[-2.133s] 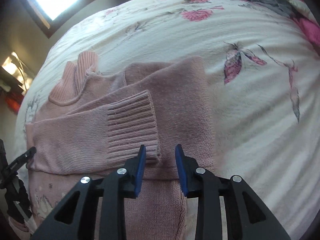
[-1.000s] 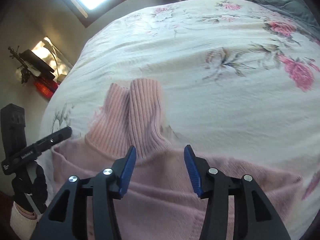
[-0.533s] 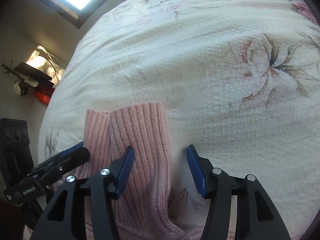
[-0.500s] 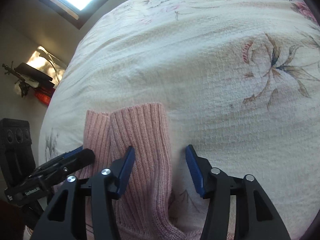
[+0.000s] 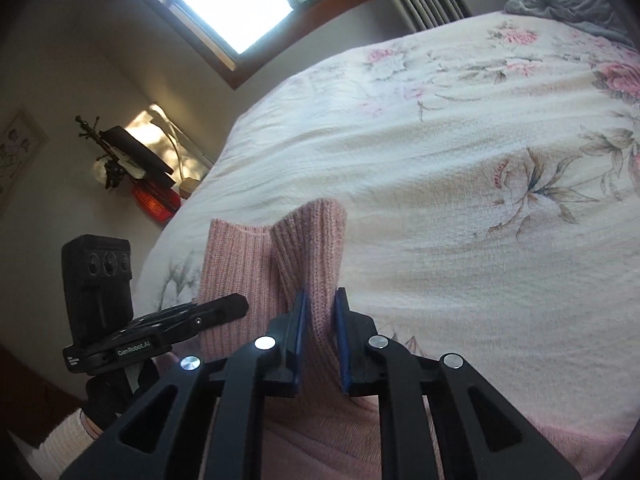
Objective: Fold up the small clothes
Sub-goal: 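Grasp the turtleneck collar with the left tool while the right tool grasps the collar beside it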
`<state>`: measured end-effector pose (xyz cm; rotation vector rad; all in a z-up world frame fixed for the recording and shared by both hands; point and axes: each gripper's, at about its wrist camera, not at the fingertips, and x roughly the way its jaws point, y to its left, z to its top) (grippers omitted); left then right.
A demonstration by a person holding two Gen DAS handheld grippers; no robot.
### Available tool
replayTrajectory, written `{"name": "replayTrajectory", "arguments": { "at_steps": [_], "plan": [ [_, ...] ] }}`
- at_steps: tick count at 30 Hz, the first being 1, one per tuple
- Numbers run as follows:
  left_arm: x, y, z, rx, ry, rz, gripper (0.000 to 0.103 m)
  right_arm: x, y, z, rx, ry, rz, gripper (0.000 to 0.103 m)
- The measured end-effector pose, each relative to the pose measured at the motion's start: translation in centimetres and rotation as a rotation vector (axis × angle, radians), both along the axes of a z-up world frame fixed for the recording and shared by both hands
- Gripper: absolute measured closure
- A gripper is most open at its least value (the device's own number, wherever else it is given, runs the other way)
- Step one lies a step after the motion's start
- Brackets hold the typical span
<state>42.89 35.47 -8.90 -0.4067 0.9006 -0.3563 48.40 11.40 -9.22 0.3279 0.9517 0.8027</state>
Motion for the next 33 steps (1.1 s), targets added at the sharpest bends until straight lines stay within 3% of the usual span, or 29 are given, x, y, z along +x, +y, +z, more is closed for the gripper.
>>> {"name": "replayTrajectory", "arguments": {
  "at_steps": [7, 11, 18, 20, 23, 24, 29, 32, 33],
  "plan": [
    [-7.3, -2.5, 2.0, 0.046, -0.098, -0.111, 0.093, -7.8, -1.6, 2.4, -0.014, -0.118, 0.082, 0.090],
    [-10.9, -3.1, 0.8, 0.062, -0.063, -0.147, 0.087, -11.6, -2.5, 1.2, -0.084, -0.116, 0.123, 0.089],
    [-16.6, -1.5, -2.2, 0.094, 0.040, -0.212, 0.077, -17.3, -4.3, -1.4, -0.240, -0.081, 0.223, 0.074],
    [-17.0, -0.4, -1.9, 0.068, 0.049, -0.192, 0.076, -17.6, -5.3, -1.2, -0.195, -0.051, 0.208, 0.071],
    [-15.7, 0.9, -1.4, -0.005, 0.067, -0.126, 0.065, -15.9, -6.0, -0.4, -0.067, -0.008, 0.156, 0.056],
    [-14.8, 1.1, -1.5, -0.019, 0.086, -0.102, 0.064, -14.9, -5.7, -0.6, -0.062, 0.016, 0.132, 0.051],
    [-10.3, 1.4, -3.1, -0.104, 0.188, -0.016, 0.065, -10.2, -3.2, -3.7, -0.104, 0.145, 0.031, 0.051],
    [-8.7, 0.8, -3.5, -0.121, 0.198, -0.016, 0.078, -8.6, -1.6, -5.7, -0.145, 0.191, 0.011, 0.053],
    [-8.2, 0.4, -3.6, -0.102, 0.196, -0.021, 0.091, -8.0, -1.3, -6.2, -0.137, 0.200, 0.004, 0.060]
  ]
}}
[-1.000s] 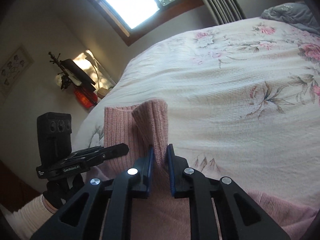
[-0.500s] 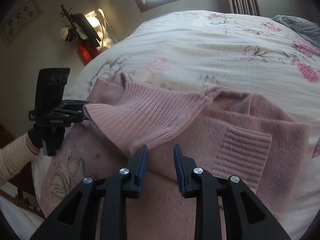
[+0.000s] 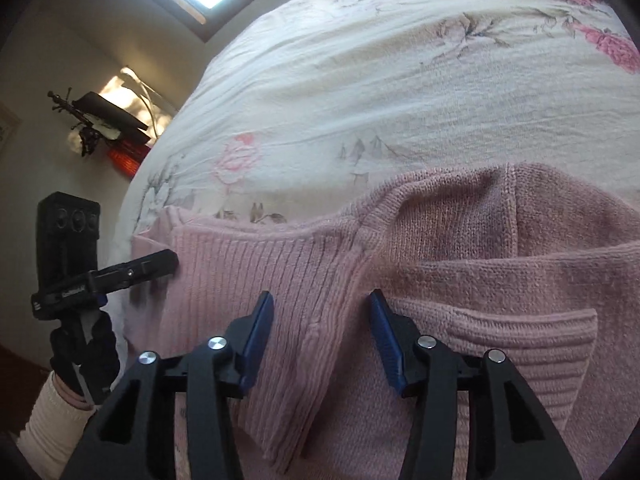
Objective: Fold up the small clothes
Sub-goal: 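Grasp the turtleneck collar with the left tool while the right tool grasps the collar beside it, then release the collar and move both tools to the ribbed hem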
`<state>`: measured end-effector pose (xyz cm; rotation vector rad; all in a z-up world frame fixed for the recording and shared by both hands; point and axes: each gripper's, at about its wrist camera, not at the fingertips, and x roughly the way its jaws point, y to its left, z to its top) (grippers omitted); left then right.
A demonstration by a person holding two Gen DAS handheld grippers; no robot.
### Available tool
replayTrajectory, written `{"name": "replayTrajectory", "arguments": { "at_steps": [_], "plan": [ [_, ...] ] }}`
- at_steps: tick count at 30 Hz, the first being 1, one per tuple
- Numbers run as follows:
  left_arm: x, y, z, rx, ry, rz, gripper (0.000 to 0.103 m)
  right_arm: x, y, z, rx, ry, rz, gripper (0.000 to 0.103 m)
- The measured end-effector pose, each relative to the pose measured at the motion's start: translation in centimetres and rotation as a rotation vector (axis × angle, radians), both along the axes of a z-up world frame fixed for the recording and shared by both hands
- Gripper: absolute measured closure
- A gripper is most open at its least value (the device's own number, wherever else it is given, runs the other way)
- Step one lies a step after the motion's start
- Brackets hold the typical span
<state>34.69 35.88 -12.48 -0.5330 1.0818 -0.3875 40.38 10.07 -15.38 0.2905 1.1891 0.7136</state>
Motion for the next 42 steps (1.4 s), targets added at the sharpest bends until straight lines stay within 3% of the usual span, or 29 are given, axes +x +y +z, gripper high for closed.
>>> {"name": "replayTrajectory", "arguments": {
  "at_steps": [1, 3, 6, 9, 12, 15, 18, 22, 26, 29, 31, 34, 35, 37, 40, 42],
  "plan": [
    [0.4, -0.3, 0.0, 0.023, -0.004, -0.003, 0.094, 0.5, 0.2, -0.1, 0.015, -0.003, -0.004, 0.073],
    [1.2, -0.6, 0.4, 0.050, -0.027, 0.001, 0.095, 1.5, 0.4, 0.0, 0.050, 0.008, -0.019, 0.090],
    [2.1, -0.4, 1.5, 0.146, -0.100, 0.011, 0.095, 3.1, -0.2, 0.5, 0.074, -0.003, -0.075, 0.091],
    [3.1, 0.4, -0.1, 0.157, -0.038, 0.013, 0.094, 3.8, 0.4, -0.7, -0.030, 0.004, -0.071, 0.091],
    [2.3, 1.0, -0.8, 0.139, -0.033, 0.020, 0.090, 3.4, 0.9, -1.3, -0.077, -0.022, -0.060, 0.090],
    [0.4, 1.8, 0.5, 0.146, -0.060, 0.066, 0.085, 2.0, 0.0, 0.3, -0.095, -0.077, -0.095, 0.070],
    [-3.4, 1.3, 3.6, 0.222, -0.189, 0.094, 0.084, -1.7, -0.7, 3.5, -0.090, -0.196, -0.095, 0.067],
    [-7.1, -1.7, 5.8, 0.193, -0.269, 0.027, 0.080, -6.5, 0.4, 5.2, -0.051, -0.247, -0.007, 0.066],
    [-7.5, -4.6, 4.1, 0.251, -0.214, -0.018, 0.079, -7.6, 1.4, 3.6, -0.094, -0.208, 0.003, 0.067],
    [-6.7, -4.7, 0.9, 0.310, -0.109, -0.016, 0.085, -7.0, 0.8, 1.5, -0.146, -0.153, -0.038, 0.069],
    [-6.7, -3.7, -0.4, 0.263, -0.095, -0.004, 0.090, -6.5, 0.5, -0.3, -0.210, -0.122, -0.053, 0.072],
    [-7.5, -2.2, -0.1, 0.178, -0.071, 0.045, 0.090, -6.6, -0.7, -0.4, -0.136, -0.102, -0.083, 0.072],
    [-8.2, -2.0, 0.6, 0.180, -0.076, 0.061, 0.088, -7.2, -1.4, 0.2, -0.115, -0.111, -0.099, 0.071],
    [-10.8, -2.1, 2.4, 0.247, -0.124, 0.078, 0.062, -9.2, -2.9, 2.0, -0.078, -0.160, -0.123, 0.068],
    [-16.3, -1.6, 4.1, 0.296, -0.160, 0.089, 0.056, -14.2, -5.9, 3.8, -0.008, -0.191, -0.155, 0.060],
    [-20.4, -0.8, 4.3, 0.316, -0.137, 0.110, 0.054, -18.6, -7.6, 4.2, 0.009, -0.195, -0.173, 0.058]
  ]
}}
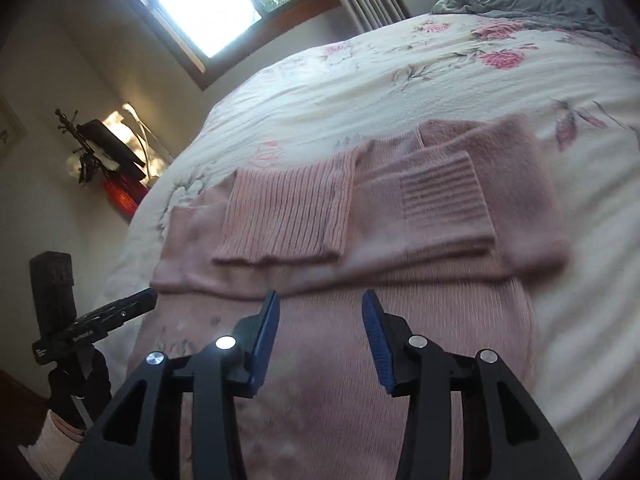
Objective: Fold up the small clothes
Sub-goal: 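Release the collar and move both tools to the ribbed hem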
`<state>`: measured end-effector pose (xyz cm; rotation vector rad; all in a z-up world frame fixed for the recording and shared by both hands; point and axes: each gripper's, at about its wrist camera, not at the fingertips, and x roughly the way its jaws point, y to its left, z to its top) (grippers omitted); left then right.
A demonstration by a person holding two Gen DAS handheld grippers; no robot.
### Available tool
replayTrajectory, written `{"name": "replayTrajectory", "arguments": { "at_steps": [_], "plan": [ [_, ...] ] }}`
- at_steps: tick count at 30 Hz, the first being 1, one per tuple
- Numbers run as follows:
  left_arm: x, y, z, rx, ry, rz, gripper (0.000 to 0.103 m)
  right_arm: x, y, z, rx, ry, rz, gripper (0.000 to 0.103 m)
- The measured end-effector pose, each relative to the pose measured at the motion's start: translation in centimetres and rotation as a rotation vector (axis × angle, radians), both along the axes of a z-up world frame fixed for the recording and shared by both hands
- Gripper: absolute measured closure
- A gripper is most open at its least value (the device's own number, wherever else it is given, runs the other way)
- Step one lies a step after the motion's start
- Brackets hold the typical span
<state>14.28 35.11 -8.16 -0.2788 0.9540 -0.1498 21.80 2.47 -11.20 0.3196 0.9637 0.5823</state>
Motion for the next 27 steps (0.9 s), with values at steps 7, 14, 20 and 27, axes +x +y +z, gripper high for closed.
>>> {"name": "replayTrajectory", "arguments": {
  "at_steps": [7, 14, 20, 27],
  "plan": [
    [-14.0, 3.5, -1.1, -0.009, 0.093, 0.166, 0.053, -14.2, -4.0, -0.9, -0.100, 0.034, -0.038, 0.052],
    [-21.8, 3.2, -0.1, -0.022, 0.078, 0.167, 0.049, -20.6, -8.3, -0.1, -0.097, 0.036, -0.068, 0.046],
    [-23.8, 1.0, -0.4, 0.032, 0.090, 0.117, 0.046, -22.3, -10.5, -1.2, -0.136, 0.076, -0.057, 0.039],
    [-24.9, 0.9, -1.8, 0.037, 0.147, 0.126, 0.045, -23.0, -11.4, -4.8, -0.206, 0.151, -0.056, 0.039]
  ]
}}
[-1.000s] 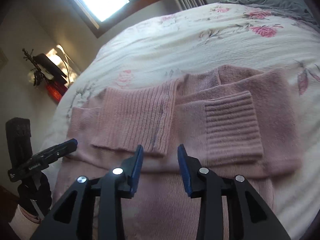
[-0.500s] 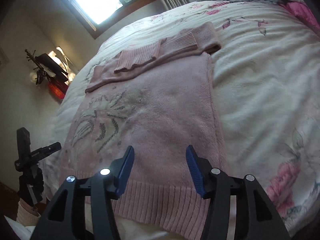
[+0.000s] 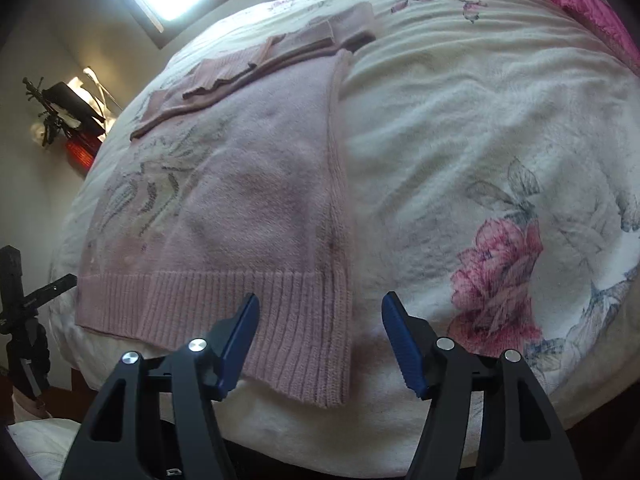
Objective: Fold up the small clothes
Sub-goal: 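Release the collar and move both tools to the ribbed hem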
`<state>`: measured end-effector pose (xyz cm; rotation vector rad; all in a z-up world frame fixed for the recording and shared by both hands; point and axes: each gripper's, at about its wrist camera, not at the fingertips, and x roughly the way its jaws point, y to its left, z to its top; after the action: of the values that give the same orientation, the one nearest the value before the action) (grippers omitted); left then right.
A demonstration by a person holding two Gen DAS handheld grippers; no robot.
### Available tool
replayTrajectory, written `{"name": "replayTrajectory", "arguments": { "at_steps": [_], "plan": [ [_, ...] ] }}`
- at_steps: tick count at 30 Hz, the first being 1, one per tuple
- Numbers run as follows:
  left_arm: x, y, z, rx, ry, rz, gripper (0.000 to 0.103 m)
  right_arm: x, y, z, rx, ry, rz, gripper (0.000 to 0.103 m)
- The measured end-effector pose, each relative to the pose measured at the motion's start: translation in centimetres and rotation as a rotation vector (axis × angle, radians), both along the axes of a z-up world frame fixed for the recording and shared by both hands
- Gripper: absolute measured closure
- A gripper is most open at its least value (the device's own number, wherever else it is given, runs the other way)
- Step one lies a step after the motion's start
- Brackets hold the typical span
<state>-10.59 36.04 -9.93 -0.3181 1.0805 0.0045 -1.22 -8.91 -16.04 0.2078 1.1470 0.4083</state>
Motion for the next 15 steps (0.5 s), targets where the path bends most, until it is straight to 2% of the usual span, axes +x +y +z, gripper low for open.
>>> {"name": "replayTrajectory", "arguments": {
  "at_steps": [5, 9, 12, 15],
  "plan": [
    [-0.7, 0.7, -1.7, -0.086, 0.032, 0.006, 0.044, -0.2, -0.5, -1.9, 0.050, 0.053, 0.007, 0.038],
    [-1.0, 0.4, -2.2, -0.117, 0.032, -0.002, 0.045, -0.3, -0.4, -2.6, 0.129, 0.083, 0.026, 0.039],
    [-1.1, 0.2, -2.5, -0.174, 0.040, -0.019, 0.045, -0.3, 0.0, -2.8, 0.168, 0.097, 0.054, 0.048],
    [-1.1, -0.4, -2.7, -0.161, 0.051, -0.035, 0.046, -0.5, 0.5, -2.7, 0.150, 0.094, 0.076, 0.048]
  ]
}}
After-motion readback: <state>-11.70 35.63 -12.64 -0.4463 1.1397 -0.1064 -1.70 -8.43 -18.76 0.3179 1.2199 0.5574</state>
